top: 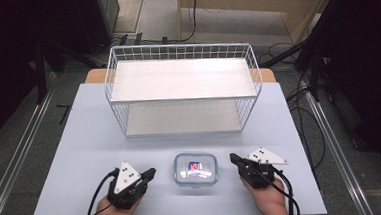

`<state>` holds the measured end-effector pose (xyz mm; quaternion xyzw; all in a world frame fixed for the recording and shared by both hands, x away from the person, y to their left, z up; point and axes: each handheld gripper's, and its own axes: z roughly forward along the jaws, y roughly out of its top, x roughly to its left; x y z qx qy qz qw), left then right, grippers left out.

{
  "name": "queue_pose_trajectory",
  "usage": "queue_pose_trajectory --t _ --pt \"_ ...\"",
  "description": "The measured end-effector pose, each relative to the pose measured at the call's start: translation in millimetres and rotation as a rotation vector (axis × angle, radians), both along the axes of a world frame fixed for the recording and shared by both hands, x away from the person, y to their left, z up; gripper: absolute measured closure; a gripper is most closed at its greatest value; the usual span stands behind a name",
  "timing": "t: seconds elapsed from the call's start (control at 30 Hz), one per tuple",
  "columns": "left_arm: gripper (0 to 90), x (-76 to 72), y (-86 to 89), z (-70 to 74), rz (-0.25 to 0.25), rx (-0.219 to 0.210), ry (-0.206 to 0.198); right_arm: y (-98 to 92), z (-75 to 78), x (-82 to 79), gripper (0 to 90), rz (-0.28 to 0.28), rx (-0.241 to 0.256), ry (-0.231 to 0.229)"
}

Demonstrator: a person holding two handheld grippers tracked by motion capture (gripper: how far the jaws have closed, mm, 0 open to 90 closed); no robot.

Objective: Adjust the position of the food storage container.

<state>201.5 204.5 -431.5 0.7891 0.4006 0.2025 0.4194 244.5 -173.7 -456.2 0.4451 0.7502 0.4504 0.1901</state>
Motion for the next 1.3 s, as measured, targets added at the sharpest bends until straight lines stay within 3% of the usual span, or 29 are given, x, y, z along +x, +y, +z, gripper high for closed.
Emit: queue_pose_trajectory --t 0.17,0.3,0.4,0.6,0.73,0.93,1.03,1.2,1.3 --pt "83.4 -0.4 24.3 -7.7 0.043 -0.051 -0.003 -4.6 11.7 -17.1 90.0 -0.004 0.021 -0.024" --pt "74.2 3.0 28.2 -3.3 0.057 -0.069 -0.036 -1.1 8.3 -26.6 90.0 0.006 0.014 0.003" --pt "67.6 3.3 28.3 -4.4 0.052 -0.083 -0.035 11.1 -0.9 -21.5 90.0 0.019 -0.012 0.035" --pt "62.7 4.4 26.0 -8.0 0.037 -0.09 -0.02 32.9 -15.6 -8.4 90.0 0.047 -0.06 0.065" --pt "61.3 4.4 25.2 -9.3 0.032 -0.084 -0.014 41.9 -17.0 -4.4 90.0 0.06 -0.061 0.073" --pt "60.2 2.9 25.4 -8.7 0.029 -0.092 -0.01 62.8 -16.9 -5.2 90.0 0.125 -0.069 0.062" --pt "59.8 3.4 25.1 -8.7 0.019 -0.104 -0.001 61.4 -15.4 -4.9 90.0 0.13 -0.061 0.06" --pt "54.7 6.5 23.3 -9.3 0.02 -0.118 0.01 41.8 -4.5 -7.6 88.8 0.095 0.029 0.056" --pt "49.0 11.3 18.3 -9.8 0.02 -0.158 0.051 35.0 1.0 -9.2 82.8 0.103 0.139 0.087"
